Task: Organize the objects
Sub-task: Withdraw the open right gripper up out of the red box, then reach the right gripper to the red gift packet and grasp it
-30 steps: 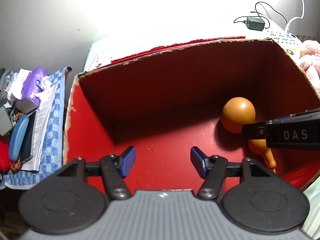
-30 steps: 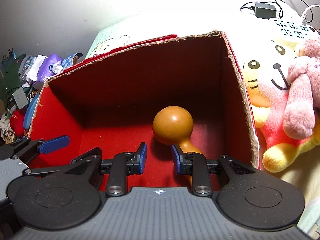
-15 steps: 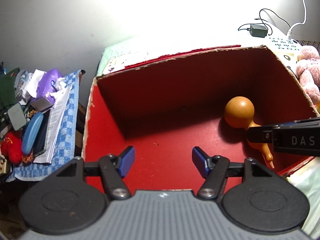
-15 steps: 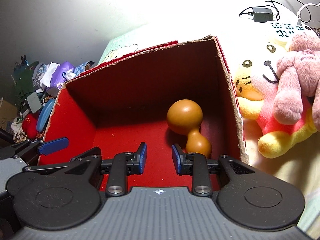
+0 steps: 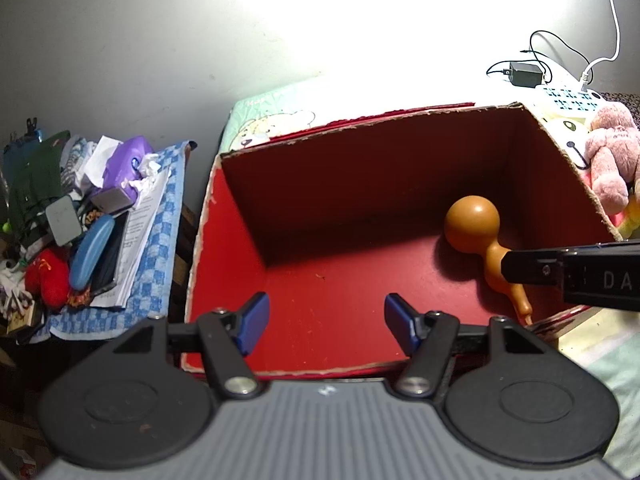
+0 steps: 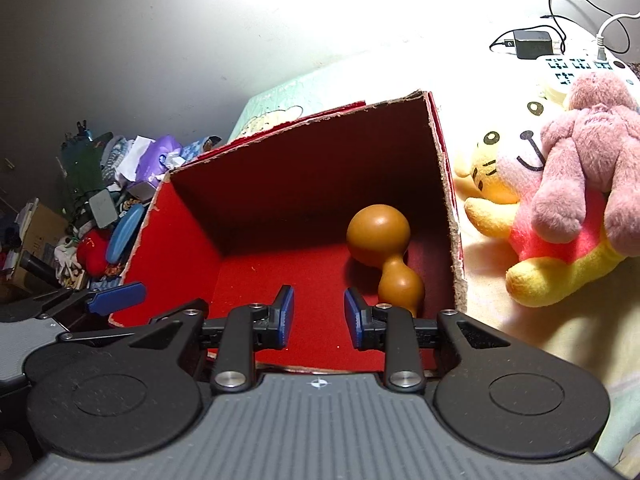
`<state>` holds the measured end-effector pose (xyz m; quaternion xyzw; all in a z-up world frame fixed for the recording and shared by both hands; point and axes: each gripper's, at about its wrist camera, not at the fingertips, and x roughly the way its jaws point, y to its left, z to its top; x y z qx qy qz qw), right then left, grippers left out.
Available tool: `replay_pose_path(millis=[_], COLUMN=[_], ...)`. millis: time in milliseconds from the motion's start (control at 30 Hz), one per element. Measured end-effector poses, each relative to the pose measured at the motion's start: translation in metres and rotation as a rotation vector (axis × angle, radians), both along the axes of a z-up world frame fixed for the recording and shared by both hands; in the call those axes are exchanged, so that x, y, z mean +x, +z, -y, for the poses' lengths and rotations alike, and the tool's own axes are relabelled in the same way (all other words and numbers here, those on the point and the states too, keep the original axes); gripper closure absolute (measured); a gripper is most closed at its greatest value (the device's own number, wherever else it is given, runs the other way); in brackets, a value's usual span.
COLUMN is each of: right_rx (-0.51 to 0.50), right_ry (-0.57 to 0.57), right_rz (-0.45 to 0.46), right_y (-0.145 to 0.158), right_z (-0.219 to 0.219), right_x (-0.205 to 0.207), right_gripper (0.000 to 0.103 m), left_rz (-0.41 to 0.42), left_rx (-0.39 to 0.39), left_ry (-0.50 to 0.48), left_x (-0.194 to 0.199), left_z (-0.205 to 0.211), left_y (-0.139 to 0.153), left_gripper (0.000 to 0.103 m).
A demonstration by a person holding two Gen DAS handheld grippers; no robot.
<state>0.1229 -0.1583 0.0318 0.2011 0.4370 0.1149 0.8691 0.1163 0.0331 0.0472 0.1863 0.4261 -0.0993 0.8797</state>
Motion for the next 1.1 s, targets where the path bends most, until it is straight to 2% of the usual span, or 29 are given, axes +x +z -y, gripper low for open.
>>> replay_pose_path(millis=[467,700,933,1100], right_rx=[0.068,0.108,0.154,0.167], right_ry=[0.066,0.121,0.182,0.223], right_rz=[0.052,0.087,0.106,0.071], right_y=[0.01,0.013,0.008,-0.006], right_z=[0.03,0.041,0.048,0.048], right_x=[-0.028,-0.043,-0.057,-0.064], right_gripper=[0.073,0.073,0.073,0.073], left_rz=[0.043,0.048,-0.016,-0.078], left_rx=[0.028,0.011,-0.051,-0.106], left_ry=[0.058,0.096,0.13,0.127], left_x=[-0.038,-0.058,-0.076,-0.09], left_z=[0.017,0.014,0.005,0.0], left_y=[0.016,0.022,0.013,-0.001], left_gripper=[0.034,0.034,0.034,0.034])
